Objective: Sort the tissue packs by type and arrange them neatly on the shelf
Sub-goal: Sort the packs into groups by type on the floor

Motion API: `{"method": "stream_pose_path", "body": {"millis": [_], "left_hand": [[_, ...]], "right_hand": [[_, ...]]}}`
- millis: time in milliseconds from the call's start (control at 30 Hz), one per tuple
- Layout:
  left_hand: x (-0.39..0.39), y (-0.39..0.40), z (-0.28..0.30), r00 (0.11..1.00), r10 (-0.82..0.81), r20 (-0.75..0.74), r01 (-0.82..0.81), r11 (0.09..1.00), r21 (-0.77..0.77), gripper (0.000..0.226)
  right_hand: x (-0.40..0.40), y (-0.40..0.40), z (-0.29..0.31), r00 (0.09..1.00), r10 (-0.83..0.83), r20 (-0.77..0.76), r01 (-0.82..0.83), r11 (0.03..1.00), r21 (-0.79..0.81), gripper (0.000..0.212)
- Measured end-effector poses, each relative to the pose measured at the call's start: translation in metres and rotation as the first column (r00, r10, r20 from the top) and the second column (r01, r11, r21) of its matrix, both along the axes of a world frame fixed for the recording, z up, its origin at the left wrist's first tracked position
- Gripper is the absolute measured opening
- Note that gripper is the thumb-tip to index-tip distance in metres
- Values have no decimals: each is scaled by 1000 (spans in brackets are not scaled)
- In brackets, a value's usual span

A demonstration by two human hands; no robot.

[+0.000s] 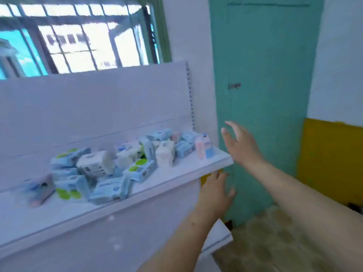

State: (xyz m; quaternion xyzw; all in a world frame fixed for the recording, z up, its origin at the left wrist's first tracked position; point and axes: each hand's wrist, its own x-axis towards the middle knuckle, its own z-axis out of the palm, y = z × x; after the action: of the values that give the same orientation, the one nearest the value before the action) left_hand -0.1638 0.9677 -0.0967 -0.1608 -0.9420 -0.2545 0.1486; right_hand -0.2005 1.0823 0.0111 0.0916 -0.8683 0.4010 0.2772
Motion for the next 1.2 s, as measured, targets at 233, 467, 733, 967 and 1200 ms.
{"method": "stream_pose_path", "body": {"millis": [233, 467, 733, 967, 1200], "left_hand": [[86, -199, 83, 949, 266, -170, -256, 963, 81, 42], [184, -406, 74, 849, 519, -98, -512, 855, 87, 53], [193, -516, 41, 790, 612, -37, -593, 777, 212, 38], [132, -570, 22, 720, 694, -7, -670, 697, 254, 57], [41, -597, 25, 661, 748, -61, -727, 658, 196, 80]], "right_hand": [[56, -195, 65, 970, 230, -77, -228, 973, 29, 47], [110, -362, 44, 927, 371, 56, -375, 917, 135, 46], [109, -453, 6, 914, 360, 189, -407, 796, 449, 59], [36, -516, 2, 902, 382, 200, -419, 670, 613, 62], [-66, -555, 18, 917, 317, 242, -393, 612, 687, 99]]}}
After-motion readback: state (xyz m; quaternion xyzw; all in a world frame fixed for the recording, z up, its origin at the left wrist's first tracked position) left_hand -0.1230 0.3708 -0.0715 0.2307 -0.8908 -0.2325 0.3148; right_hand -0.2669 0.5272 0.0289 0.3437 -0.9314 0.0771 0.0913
